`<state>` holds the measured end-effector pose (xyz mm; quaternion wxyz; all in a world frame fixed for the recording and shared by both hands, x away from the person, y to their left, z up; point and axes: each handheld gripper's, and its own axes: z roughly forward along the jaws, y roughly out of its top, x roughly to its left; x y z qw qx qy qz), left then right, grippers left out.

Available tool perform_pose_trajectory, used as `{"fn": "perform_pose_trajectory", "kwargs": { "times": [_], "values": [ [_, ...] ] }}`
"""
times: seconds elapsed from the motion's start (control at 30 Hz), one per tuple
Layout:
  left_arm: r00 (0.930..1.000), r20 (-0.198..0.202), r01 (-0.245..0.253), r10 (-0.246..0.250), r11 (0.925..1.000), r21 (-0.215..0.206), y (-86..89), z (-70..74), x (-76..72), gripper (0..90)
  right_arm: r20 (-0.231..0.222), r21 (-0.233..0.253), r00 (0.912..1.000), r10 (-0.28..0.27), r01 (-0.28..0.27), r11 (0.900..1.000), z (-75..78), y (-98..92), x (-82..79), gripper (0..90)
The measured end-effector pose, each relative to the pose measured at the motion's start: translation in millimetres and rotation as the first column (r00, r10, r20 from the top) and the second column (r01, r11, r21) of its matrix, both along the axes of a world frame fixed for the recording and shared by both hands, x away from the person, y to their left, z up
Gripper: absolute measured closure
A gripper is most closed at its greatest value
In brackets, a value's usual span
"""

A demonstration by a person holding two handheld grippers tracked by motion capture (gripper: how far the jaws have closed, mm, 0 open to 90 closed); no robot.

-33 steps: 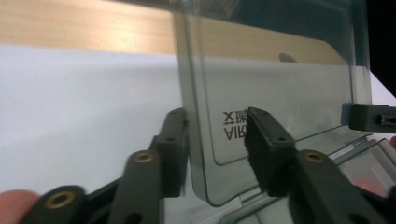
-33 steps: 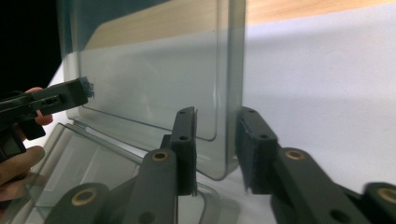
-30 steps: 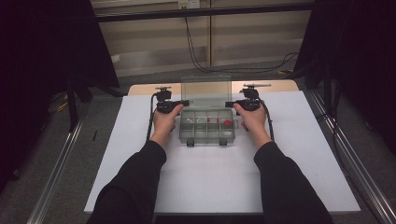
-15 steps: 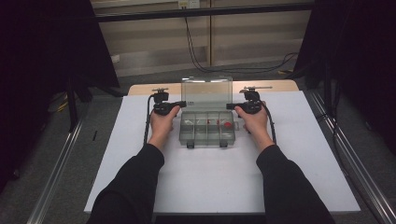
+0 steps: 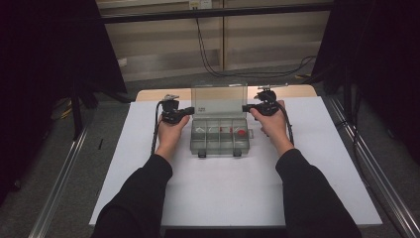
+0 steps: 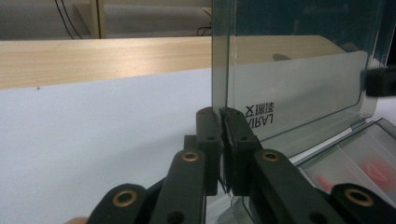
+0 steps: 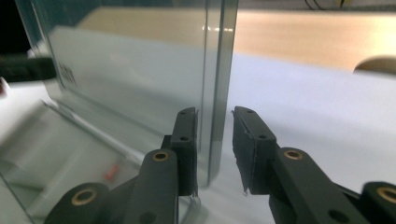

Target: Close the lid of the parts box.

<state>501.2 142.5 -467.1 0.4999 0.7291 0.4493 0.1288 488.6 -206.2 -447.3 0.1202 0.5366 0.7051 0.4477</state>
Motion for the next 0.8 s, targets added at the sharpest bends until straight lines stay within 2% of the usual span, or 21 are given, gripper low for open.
{"fn": "perform_pose_trajectory", "kwargs": {
  "times": [0.07,0.17,0.2,0.27,0.33,0.4,0.47,0.5,0.53,0.57,0.6,0.67,0.77,0.8],
  "values": [
    [0.9999,0.008,0.008,-0.008,0.9998,0.015,0.5,0.1,-1.3,86.7,0.012,0.028,0.9998,-0.018,0.018,0.999,7.0,-1.1,1.7,72.7],
    [0.9998,0.017,0.012,-0.013,0.9999,0.011,0.0,-1.0,-2.9,86.7,0.035,0.03,0.9987,-0.038,0.037,0.999,12.1,-1.2,4.7,75.1],
    [0.9999,0.016,0.003,-0.003,1.0,-0.005,-0.8,-1.6,-3.5,86.8,0.036,0.034,0.9985,-0.041,0.04,0.999,12.2,-0.8,5.9,76.9],
    [0.9996,0.024,0.012,-0.012,0.9999,0.003,1.2,-2.9,-3.7,86.8,0.029,0.046,0.9986,-0.043,0.041,0.998,11.7,0.5,6.5,80.9],
    [0.9995,0.021,0.021,-0.021,0.9998,-0.001,2.5,-3.7,-4.2,86.8,0.024,0.042,0.9978,-0.062,0.061,0.997,11.5,1.4,5.6,83.2],
    [0.9998,0.014,0.013,-0.013,0.9999,-0.007,2.6,-4.6,-3.5,86.7,0.042,0.014,0.9968,-0.068,0.068,0.998,12.2,3.5,4.0,85.4],
    [0.9996,-0.005,0.027,-0.028,0.9996,-0.01,4.7,-5.0,-1.5,86.0,0.056,-0.007,0.9963,-0.065,0.066,0.998,13.2,5.6,1.0,85.9],
    [0.9997,-0.013,0.021,-0.021,0.9994,-0.029,3.6,-5.1,-0.5,85.6,0.055,-0.006,0.9961,-0.069,0.069,0.998,13.4,5.7,0.0,86.0],
    [0.9995,-0.022,0.021,-0.022,0.9994,-0.026,3.9,-4.4,0.6,85.0,0.055,-0.005,0.9959,-0.072,0.072,0.997,13.1,5.6,-1.1,86.1],
    [0.999,-0.037,0.022,-0.023,0.9993,-0.031,4.3,-3.4,1.6,84.5,0.06,-0.005,0.9956,-0.072,0.073,0.997,12.6,5.3,-2.3,86.1],
    [0.9987,-0.046,0.017,-0.02,0.9983,-0.055,4.8,-2.0,2.8,81.3,0.068,-0.004,0.995,-0.073,0.073,0.997,12.2,5.3,-3.3,86.1],
    [0.999,-0.039,-0.025,0.022,0.9965,-0.079,5.9,3.6,4.7,75.5,0.077,-0.004,0.9943,-0.074,0.074,0.997,12.3,5.7,-5.7,86.1],
    [0.9991,-0.038,-0.024,0.021,0.9955,-0.091,6.4,15.3,10.8,73.0,0.104,-0.019,0.9929,-0.057,0.059,0.998,13.4,6.1,-8.6,86.1],
    [0.9996,-0.023,-0.019,0.016,0.9951,-0.098,6.3,19.3,11.8,73.0,0.117,-0.025,0.9922,-0.043,0.046,0.999,13.7,6.0,-9.4,86.1]
  ]
}}
